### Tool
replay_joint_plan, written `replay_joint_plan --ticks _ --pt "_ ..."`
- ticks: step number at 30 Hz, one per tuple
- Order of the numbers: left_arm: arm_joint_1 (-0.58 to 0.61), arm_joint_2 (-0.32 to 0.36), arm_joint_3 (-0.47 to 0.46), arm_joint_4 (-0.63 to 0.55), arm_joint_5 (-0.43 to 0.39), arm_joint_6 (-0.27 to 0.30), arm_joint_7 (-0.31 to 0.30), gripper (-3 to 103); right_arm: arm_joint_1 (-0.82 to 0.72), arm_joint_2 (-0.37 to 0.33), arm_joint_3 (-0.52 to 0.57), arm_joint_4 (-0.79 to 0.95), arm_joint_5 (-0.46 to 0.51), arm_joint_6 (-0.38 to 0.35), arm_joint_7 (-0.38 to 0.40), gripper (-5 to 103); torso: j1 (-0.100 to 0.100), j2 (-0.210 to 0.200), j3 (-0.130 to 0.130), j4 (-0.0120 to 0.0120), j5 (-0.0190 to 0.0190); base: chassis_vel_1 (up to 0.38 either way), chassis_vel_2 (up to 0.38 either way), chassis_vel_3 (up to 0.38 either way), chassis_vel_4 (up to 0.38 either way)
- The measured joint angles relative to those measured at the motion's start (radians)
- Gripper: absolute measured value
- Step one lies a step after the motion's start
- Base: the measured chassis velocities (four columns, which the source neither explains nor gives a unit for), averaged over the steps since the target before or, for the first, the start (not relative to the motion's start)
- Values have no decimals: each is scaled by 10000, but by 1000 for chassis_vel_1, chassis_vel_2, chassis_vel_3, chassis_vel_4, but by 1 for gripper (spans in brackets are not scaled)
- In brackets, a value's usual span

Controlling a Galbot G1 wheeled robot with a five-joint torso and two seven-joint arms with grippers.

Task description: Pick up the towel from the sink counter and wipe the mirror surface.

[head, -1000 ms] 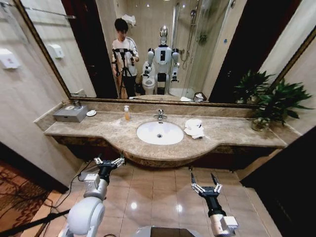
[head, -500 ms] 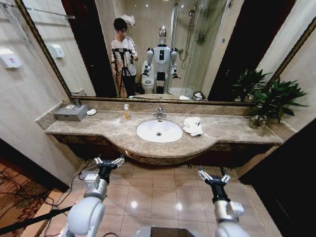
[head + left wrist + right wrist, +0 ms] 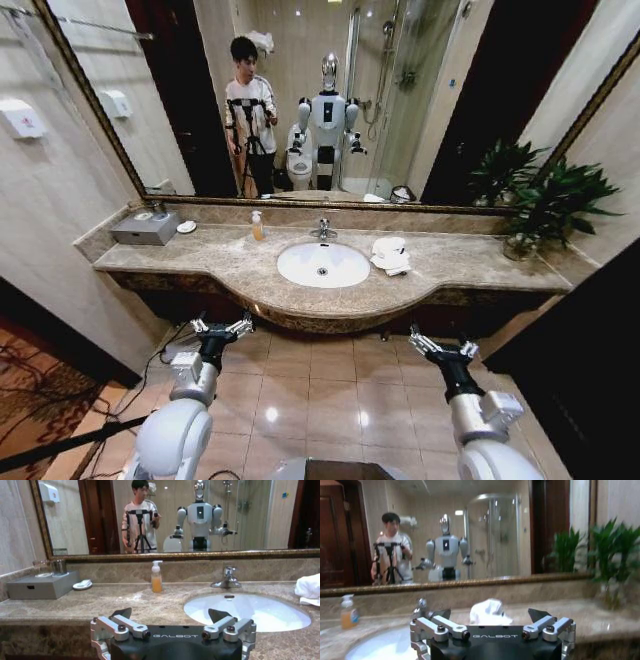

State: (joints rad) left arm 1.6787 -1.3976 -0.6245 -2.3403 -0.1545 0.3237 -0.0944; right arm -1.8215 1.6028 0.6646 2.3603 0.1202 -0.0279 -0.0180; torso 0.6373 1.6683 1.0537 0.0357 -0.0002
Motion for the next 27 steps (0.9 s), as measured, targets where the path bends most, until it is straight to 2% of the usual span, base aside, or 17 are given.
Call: replay_joint_plan --ticks 4,15,27 --pt "2 0 0 0 0 0 0 100 60 50 195 -180 -309 635 -278 100 0 0 0 4 2 0 0 0 0" --pt "1 0 0 0 0 0 0 100 -42 52 363 -198 93 482 -338 100 0 0 0 2 1 0 0 0 0" --pt "1 0 0 0 0 0 0 100 -85 -38 354 -290 98 510 -342 100 0 0 0 2 2 0 0 0 0"
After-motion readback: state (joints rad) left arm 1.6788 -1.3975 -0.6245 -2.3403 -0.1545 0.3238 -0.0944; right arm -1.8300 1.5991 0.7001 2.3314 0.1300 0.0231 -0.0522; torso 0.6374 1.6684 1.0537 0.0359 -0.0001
